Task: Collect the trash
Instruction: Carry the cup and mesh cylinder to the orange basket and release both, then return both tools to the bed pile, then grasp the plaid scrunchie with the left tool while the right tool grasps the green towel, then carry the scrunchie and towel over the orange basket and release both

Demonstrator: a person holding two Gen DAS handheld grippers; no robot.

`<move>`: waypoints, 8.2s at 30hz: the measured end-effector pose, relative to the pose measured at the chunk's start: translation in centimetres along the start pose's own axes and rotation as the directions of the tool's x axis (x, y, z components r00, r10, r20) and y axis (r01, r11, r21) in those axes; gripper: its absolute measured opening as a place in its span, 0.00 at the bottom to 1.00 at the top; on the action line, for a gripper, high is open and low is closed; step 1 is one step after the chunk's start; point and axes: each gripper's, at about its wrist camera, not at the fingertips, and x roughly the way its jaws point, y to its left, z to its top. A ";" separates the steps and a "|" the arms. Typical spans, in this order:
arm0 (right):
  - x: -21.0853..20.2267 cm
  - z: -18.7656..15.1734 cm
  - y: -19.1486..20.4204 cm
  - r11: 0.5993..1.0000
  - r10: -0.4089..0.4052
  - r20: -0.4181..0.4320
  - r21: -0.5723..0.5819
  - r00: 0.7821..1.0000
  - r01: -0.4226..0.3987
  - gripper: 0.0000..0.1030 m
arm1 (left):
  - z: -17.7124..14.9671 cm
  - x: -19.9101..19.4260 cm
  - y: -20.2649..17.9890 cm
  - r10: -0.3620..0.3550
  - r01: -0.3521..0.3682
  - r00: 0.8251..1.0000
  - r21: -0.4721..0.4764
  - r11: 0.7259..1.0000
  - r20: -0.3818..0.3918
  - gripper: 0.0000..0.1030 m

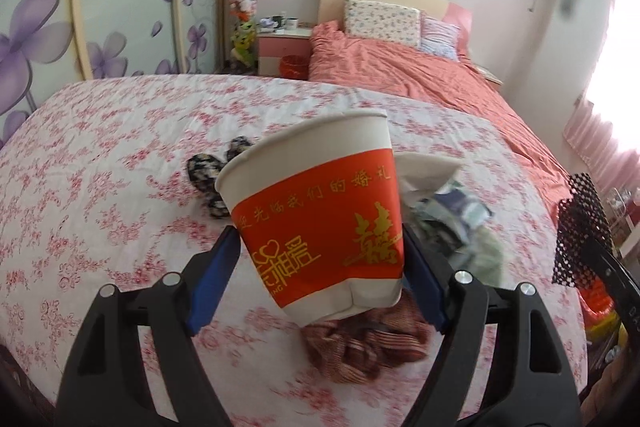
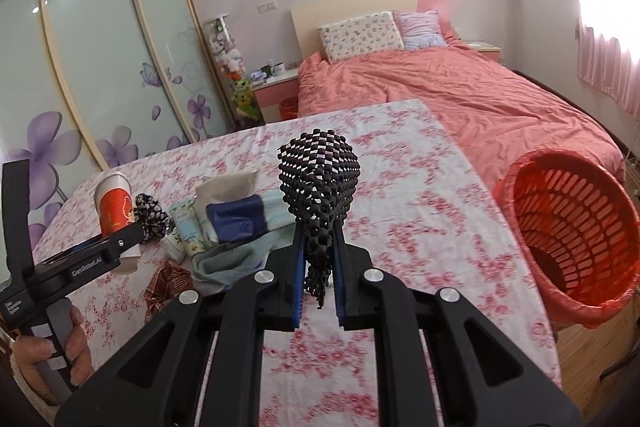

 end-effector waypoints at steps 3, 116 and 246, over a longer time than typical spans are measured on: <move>-0.6 0.0 -1.2 1.000 -0.024 0.015 0.015 1.000 0.024 0.12 | -0.1 -0.7 -1.9 -0.024 0.024 1.000 0.039 0.999 0.002 0.74; 8.2 -2.1 -0.7 0.988 -0.152 -0.184 -0.030 0.971 0.149 0.08 | -3.9 4.2 4.5 0.077 -0.075 0.985 0.017 0.997 -0.154 0.20; -2.2 1.4 -15.6 0.964 -0.229 0.019 0.146 0.973 0.224 0.55 | -1.1 1.4 -17.7 -0.105 0.093 0.994 0.297 0.950 0.027 0.71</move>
